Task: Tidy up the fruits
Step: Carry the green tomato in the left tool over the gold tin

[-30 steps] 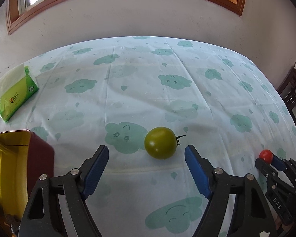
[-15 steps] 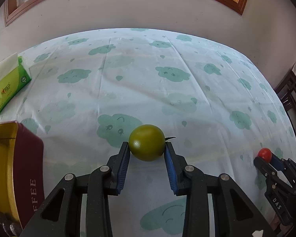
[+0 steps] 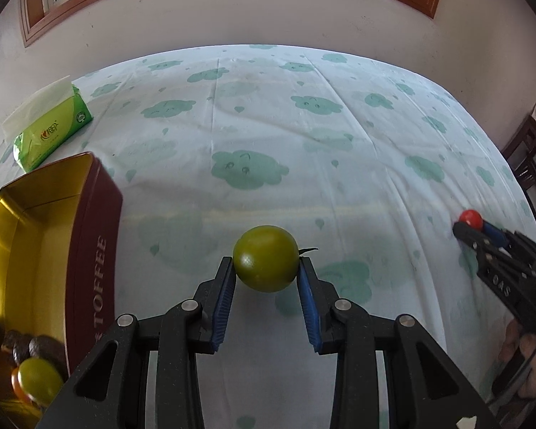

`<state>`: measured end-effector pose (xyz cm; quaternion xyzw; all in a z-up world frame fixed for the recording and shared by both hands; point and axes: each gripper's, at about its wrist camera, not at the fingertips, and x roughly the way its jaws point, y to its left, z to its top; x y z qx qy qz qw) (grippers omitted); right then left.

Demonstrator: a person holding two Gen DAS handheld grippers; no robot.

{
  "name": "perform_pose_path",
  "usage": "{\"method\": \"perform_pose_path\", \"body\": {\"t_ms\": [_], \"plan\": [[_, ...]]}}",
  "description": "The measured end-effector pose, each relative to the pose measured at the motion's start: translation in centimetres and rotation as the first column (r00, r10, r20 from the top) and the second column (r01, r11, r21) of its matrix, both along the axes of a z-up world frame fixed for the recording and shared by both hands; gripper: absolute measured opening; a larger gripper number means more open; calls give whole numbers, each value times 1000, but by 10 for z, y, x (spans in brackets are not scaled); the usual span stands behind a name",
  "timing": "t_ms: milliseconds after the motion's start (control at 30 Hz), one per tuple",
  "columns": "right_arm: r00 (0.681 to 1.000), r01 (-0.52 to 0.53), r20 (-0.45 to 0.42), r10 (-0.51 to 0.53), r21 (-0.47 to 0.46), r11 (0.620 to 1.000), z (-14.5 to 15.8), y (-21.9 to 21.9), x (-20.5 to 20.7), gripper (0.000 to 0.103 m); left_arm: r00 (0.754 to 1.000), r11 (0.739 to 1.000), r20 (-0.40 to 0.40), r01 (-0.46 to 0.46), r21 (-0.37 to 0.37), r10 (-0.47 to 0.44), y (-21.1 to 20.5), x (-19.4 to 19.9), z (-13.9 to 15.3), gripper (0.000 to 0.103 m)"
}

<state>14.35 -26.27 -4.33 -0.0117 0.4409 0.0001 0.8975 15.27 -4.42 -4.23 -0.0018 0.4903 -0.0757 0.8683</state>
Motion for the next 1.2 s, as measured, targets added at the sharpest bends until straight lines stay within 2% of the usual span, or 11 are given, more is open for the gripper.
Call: {"method": "perform_pose_path", "body": {"t_ms": [433, 667, 967, 1200], "plan": [[1000, 0, 0, 0, -3, 1000, 0, 0, 0, 34, 1000, 1000, -24, 12, -25, -12, 10, -45, 9, 31], [1000, 0, 0, 0, -4, 1000, 0, -1, 0, 34, 1000, 999, 9, 5, -40, -4, 22, -60, 26, 31], [1000, 0, 0, 0, -5, 1000, 0, 0, 0, 34, 997, 996, 47, -59, -70, 63, 57, -67, 50, 31], [1000, 0, 0, 0, -6, 1000, 0, 1, 0, 34, 986, 988, 74, -144, -54, 147, 98, -65, 61, 31]]}}
